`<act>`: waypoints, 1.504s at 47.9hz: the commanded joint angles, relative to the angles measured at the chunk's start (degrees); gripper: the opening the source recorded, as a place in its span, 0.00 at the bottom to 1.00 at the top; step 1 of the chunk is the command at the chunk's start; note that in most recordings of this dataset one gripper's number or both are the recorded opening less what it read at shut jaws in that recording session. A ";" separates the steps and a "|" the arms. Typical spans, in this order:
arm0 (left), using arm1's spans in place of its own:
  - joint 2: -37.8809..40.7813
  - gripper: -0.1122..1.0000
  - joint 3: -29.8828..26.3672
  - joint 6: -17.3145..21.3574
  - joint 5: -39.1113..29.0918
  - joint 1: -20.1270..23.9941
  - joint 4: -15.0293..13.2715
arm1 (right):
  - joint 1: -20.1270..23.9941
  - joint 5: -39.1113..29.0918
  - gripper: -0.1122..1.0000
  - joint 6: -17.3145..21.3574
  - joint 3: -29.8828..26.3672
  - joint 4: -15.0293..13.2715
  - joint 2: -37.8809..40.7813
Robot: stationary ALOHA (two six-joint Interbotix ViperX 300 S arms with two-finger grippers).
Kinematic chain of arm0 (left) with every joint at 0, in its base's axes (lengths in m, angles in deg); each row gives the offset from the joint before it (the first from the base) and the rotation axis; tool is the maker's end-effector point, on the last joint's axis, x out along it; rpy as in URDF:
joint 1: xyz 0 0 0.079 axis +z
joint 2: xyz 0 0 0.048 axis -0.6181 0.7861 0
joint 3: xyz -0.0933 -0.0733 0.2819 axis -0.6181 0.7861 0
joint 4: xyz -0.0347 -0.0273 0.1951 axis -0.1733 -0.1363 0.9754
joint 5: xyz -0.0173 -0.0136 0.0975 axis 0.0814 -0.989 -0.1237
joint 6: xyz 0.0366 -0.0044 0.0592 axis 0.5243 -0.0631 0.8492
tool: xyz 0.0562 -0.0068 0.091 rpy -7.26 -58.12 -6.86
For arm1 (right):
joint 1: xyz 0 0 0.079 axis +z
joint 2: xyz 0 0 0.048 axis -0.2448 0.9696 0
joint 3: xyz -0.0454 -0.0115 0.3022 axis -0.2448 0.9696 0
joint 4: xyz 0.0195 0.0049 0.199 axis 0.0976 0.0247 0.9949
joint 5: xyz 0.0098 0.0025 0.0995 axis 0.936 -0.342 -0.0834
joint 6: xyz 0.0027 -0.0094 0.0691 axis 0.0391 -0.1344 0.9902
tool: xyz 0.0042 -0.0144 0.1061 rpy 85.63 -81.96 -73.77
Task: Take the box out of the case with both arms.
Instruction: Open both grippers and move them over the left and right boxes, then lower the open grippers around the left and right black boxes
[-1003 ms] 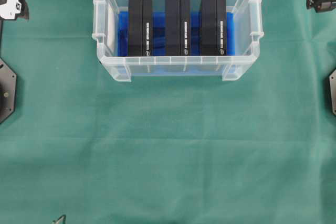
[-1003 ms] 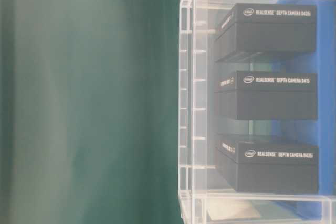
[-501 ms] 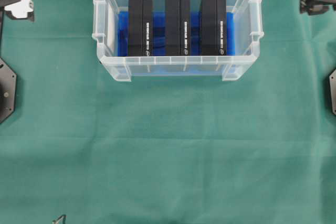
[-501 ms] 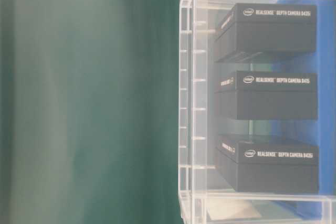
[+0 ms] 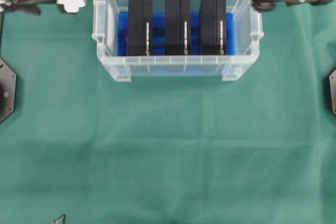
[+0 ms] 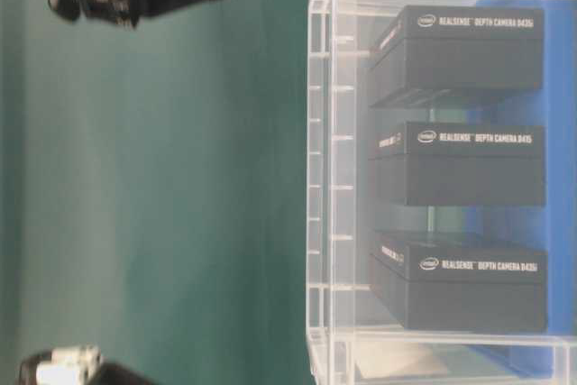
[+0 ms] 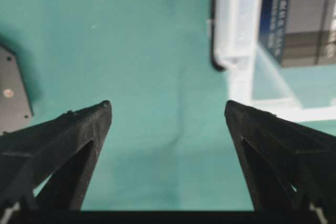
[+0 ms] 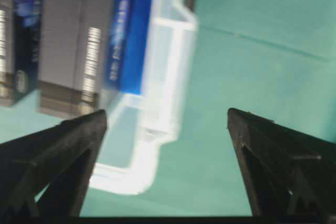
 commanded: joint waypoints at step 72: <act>21.09 0.90 -21.27 0.26 6.42 -3.78 1.93 | 1.93 2.37 0.95 0.26 -13.97 -0.79 14.06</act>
